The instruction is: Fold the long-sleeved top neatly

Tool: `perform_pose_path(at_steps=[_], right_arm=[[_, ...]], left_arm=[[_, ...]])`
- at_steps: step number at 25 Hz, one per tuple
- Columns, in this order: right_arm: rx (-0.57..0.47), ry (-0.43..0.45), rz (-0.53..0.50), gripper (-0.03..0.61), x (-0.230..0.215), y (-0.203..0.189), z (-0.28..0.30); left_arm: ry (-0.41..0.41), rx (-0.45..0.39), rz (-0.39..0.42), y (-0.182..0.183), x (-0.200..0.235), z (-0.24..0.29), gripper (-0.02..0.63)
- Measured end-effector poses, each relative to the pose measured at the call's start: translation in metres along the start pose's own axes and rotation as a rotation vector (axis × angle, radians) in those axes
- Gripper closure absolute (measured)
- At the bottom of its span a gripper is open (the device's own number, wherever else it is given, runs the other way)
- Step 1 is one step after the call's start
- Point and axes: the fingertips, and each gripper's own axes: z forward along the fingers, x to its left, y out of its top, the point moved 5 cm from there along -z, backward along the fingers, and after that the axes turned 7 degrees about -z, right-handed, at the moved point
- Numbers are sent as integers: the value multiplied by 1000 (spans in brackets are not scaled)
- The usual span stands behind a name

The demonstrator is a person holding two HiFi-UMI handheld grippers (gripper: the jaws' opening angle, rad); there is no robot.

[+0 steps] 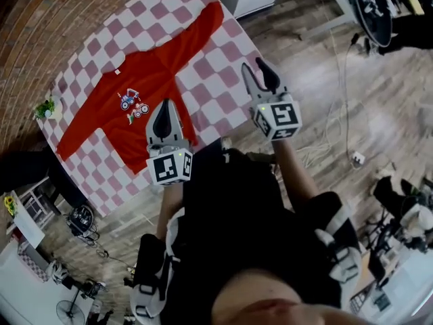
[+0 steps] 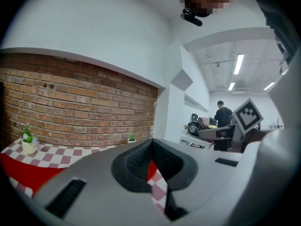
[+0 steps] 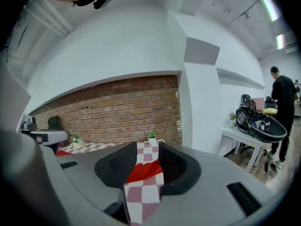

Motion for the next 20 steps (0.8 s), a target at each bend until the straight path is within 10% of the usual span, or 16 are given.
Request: perform_pose_path(at_steps=[20], right_arm=[[290,-45,63,448,-103,-122,276]], left_arm=[[-47,98,-57,-37,44,145,611]])
